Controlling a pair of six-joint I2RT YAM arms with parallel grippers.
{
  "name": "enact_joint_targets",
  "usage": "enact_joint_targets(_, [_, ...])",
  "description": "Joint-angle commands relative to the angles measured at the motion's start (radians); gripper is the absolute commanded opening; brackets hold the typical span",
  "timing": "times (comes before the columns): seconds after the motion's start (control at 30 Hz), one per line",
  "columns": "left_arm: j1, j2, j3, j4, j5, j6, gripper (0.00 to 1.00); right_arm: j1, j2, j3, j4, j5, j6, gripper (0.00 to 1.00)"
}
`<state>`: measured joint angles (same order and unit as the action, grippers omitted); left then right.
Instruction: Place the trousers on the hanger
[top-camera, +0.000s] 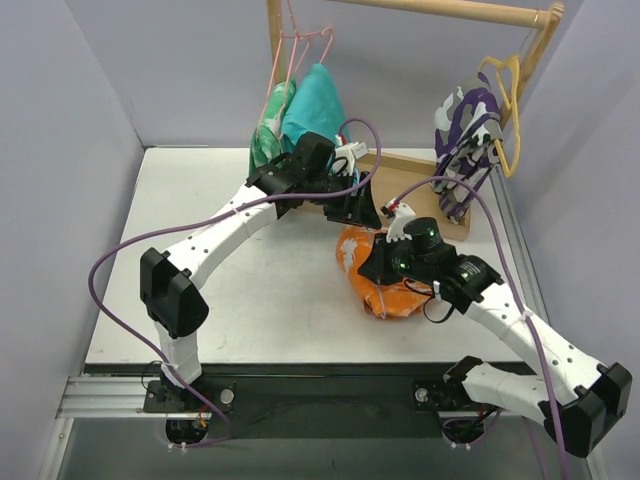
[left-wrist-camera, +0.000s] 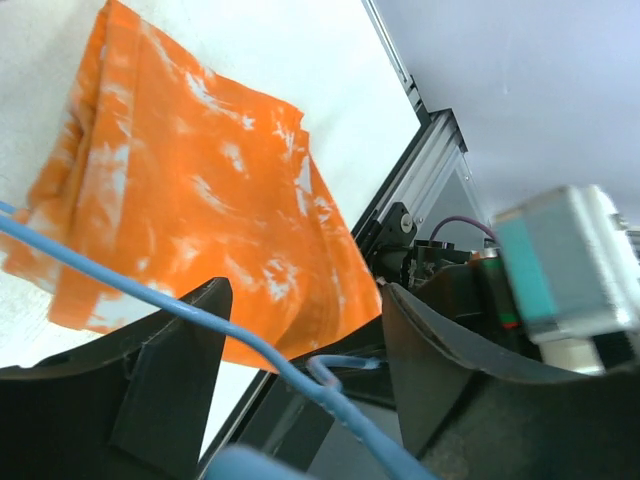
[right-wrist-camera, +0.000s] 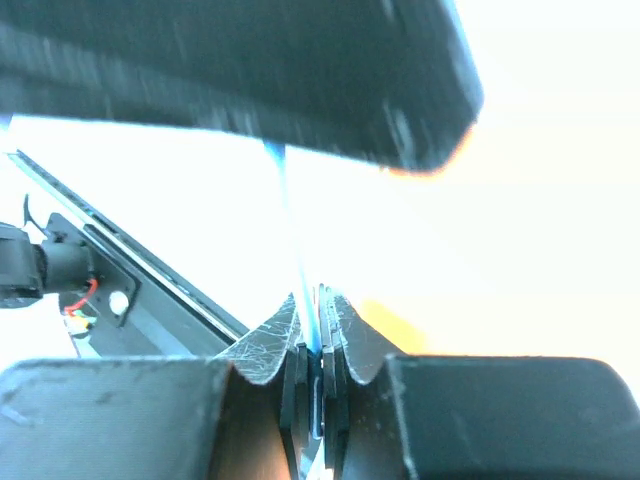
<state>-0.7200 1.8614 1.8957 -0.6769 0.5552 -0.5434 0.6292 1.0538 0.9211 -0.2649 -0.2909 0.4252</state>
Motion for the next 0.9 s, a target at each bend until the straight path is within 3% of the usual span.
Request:
enact_joint_targets(0.0, [0.03, -0.008, 0.059, 0.048, -0.006, 0.011, 0.74, -0.008, -0.115, -0.025, -0.138, 0.148, 0.058, 0.0])
enact_joint_targets(0.2, [0.044, -0.022, 0.017, 0.112, 0.067, 0.026, 0.8, -0.029, -0.144, -0.019, -0.183, 0.222, 0.087, 0.0])
enact_joint_targets(0.57, [0.042, -0.041, -0.035, 0.23, 0.224, 0.046, 0.92, -0.098, 0.021, 0.081, -0.139, 0.187, 0.046, 0.0])
enact_joint_targets(0.67, [0.044, -0.057, -0.049, 0.234, 0.198, 0.049, 0.92, -0.108, 0.041, 0.088, -0.126, 0.168, 0.043, 0.0])
enact_joint_targets(0.87, [0.1, -0.131, -0.113, 0.157, -0.027, 0.076, 0.93, -0.126, 0.026, 0.122, -0.128, 0.16, 0.027, 0.0])
